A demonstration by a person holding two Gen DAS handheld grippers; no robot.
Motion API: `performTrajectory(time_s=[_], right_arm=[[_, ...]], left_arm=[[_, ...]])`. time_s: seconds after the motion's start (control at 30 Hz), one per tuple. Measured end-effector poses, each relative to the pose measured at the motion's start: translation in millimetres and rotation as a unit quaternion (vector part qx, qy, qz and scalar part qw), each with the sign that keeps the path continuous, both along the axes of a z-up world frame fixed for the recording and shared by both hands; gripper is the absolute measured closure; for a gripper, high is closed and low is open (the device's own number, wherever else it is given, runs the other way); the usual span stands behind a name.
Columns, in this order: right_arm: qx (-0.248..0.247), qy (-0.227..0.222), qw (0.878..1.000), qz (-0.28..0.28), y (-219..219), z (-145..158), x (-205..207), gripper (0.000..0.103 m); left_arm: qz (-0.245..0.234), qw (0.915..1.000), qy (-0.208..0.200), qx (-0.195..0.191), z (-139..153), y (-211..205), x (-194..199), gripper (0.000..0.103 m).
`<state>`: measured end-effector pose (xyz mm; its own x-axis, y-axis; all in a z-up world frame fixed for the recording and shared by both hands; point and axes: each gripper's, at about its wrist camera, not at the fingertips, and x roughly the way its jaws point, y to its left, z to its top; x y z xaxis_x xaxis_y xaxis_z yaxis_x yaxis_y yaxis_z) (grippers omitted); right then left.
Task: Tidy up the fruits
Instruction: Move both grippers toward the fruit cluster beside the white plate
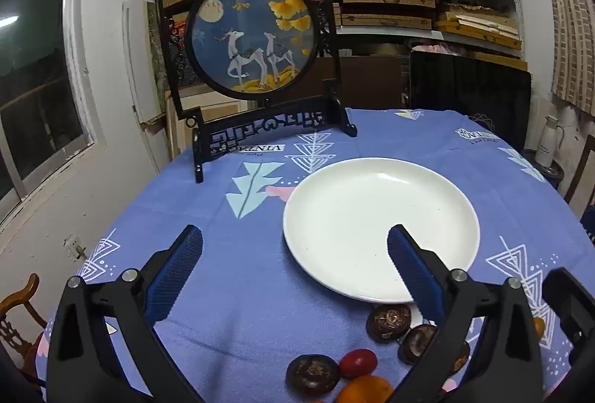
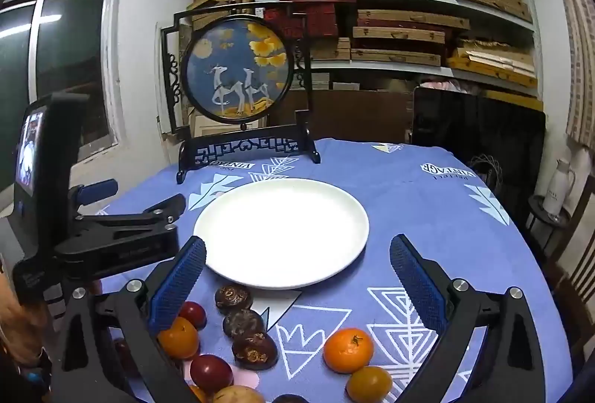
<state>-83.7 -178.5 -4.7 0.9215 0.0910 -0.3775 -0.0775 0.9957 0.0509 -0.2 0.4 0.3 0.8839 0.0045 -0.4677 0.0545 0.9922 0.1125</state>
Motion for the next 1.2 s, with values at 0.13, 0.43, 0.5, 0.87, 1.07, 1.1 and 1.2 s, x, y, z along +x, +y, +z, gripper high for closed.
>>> performTrajectory(time_s=[0.13,0.43,0.5,0.87,1.07,1.1,1.2], right_arm=[[0.006,0.013,1.0,0.002,-9.0,-1.2,3.9,0.003],[0.008,0.039,0.999,0.009,-0.3,-7.8,13.5,0.003],[0.001,0.038,0.999,0.019,4.0,-7.9,13.5,0.003],[-0.035,0.043,0.998,0.024,0.0,-10.7,0.3,0.003],[-0.017,0.047,0.998,0.026,-2.5,-12.6,-2.9,0.003],[-0.014,0.046,0.998,0.031,-1.2,-11.7,-3.5,0.003],[-0.019,0.047,0.998,0.042,1.9,-10.9,-6.6,0.003]], left_arm=[[0.007,0.9999,-0.008,-0.012,3.1,4.8,-1.3,0.005],[0.021,0.9997,0.016,-0.003,-5.6,8.0,8.5,0.005],[0.023,0.9996,0.014,-0.001,-6.4,7.8,7.2,0.005],[0.017,0.9996,0.02,0.008,-9.3,4.8,5.8,0.005],[0.016,0.9996,0.024,0.005,-9.7,2.5,2.4,0.005],[0.016,0.9996,0.023,0.007,-10.0,2.3,2.2,0.005],[0.016,0.9995,0.025,0.007,-11.8,4.6,-1.3,0.005]])
